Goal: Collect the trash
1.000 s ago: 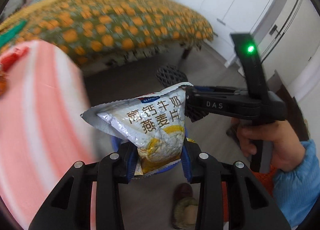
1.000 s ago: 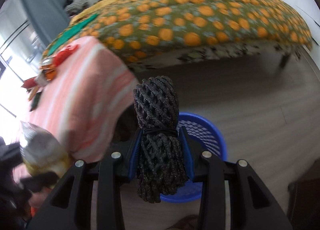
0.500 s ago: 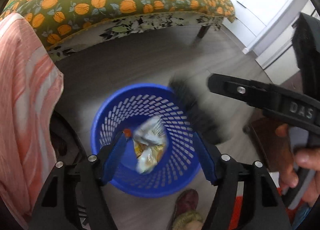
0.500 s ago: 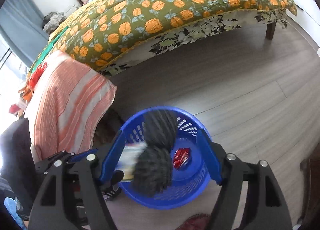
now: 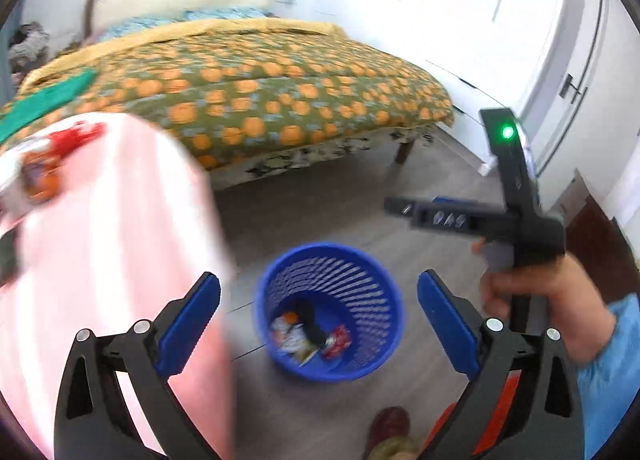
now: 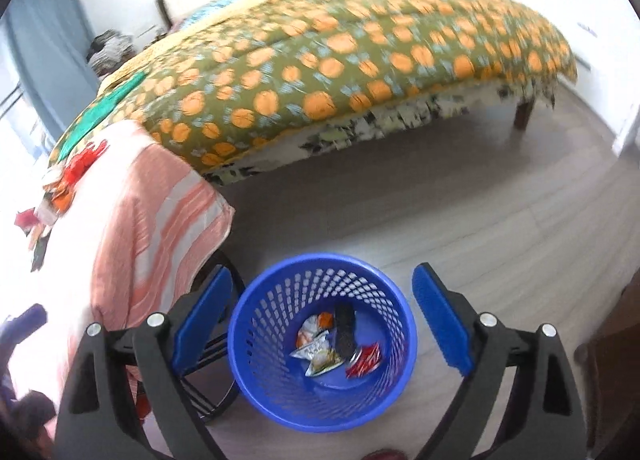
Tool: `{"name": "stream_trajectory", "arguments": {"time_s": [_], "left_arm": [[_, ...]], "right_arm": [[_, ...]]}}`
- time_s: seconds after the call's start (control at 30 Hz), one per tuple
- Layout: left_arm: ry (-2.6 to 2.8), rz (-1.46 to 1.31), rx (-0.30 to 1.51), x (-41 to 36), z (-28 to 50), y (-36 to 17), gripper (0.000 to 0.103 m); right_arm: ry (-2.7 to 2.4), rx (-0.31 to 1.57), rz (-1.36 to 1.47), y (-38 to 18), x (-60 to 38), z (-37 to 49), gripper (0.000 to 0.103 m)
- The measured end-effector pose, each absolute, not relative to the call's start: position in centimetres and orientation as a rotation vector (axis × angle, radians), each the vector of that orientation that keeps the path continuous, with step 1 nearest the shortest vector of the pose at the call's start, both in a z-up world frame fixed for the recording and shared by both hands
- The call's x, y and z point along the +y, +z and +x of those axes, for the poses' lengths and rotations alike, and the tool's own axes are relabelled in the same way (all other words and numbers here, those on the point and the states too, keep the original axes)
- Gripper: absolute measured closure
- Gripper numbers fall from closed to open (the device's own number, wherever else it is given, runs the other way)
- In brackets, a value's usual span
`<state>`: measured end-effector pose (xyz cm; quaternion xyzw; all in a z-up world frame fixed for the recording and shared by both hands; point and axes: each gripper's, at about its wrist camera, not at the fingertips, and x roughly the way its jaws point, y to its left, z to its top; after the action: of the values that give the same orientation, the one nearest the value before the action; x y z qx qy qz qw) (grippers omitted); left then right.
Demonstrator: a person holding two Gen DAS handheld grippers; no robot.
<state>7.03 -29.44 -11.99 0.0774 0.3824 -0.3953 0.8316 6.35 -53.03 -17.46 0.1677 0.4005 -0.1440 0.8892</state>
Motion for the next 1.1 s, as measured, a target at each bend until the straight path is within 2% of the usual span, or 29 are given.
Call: {"name": "stream_trajectory", "arguments": {"time_s": [0.3,0.67,0.9,1.1], "left_arm": [[-0.423,0.132,0.898,-13.1,10.7,-13.8,0.006],[-0.207,0.122,0.935,0.3,16.8,-13.8,0.006],[-0.186,0.119,0.956,3.4,18.5,-14.9,0.005],[-0.170,0.120,0.949,3.0,18.4,-15.1,0.004]], "right_arm": [[-0.099,0.776,0.032,-16.0,-39.6,8.6,0.013],[0.141,0.811,-0.040,-15.4,-23.2,12.9,0.013],[0.103,0.892,-0.093,-17.4,-18.7,19.1,0.013],[0.120,0.896,-0.049,-17.6,-19.3,18.9,0.011]]}}
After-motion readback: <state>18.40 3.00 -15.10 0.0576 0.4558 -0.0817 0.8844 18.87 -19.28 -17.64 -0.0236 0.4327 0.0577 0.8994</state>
